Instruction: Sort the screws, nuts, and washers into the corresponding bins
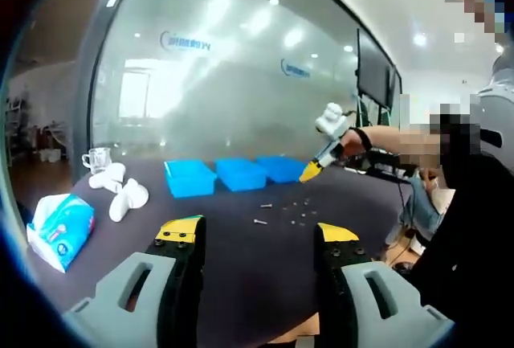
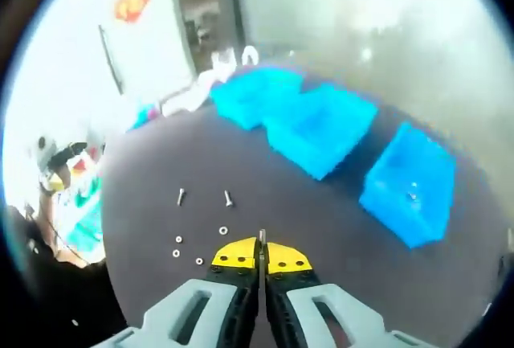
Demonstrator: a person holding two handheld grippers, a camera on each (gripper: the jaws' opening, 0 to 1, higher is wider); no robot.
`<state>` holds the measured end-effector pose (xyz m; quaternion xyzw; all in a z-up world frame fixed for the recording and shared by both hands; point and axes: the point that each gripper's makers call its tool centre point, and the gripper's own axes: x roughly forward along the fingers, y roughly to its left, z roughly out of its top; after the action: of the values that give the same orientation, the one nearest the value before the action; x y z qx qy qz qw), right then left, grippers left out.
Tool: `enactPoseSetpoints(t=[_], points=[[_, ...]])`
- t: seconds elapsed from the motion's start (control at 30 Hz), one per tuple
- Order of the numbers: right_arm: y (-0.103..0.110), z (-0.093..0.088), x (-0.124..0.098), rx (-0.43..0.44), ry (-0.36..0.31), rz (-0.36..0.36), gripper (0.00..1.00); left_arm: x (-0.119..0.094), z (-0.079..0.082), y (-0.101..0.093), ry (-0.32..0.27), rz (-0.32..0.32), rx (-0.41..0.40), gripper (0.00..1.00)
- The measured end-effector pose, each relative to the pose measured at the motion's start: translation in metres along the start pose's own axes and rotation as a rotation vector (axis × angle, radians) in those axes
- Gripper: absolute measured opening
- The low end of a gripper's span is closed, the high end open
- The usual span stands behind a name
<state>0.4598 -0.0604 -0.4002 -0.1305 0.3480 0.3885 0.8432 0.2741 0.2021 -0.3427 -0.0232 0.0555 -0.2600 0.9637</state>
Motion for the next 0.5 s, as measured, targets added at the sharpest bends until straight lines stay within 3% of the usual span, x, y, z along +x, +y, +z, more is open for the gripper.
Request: enactPoseSetpoints(t=[0.17,0.23,0.3,0.5], points=[[-0.012,0.005,-0.029,-0.052,-0.175,-0.098,0.00,0.002,0.004,0.001,-0.006,0.003,0.010,0.53],[-0.012,0.005,-0.040,-0.032,-0.242,-0.140,0.00,0.002,0.005,0.000,-0.009,0.001,0.010,0.53],[-0.027,0.009,-0.052,0.015,-0.328,-0.227,0.00,0.003,0.006,-0.001,-0.010,0.000,0.012,0.53],[-0.018,0.006,-0.088,0.108,-0.541,-0.356,0.00,0.004,0.006,-0.002,-0.007,-0.005,0.016,0.53]])
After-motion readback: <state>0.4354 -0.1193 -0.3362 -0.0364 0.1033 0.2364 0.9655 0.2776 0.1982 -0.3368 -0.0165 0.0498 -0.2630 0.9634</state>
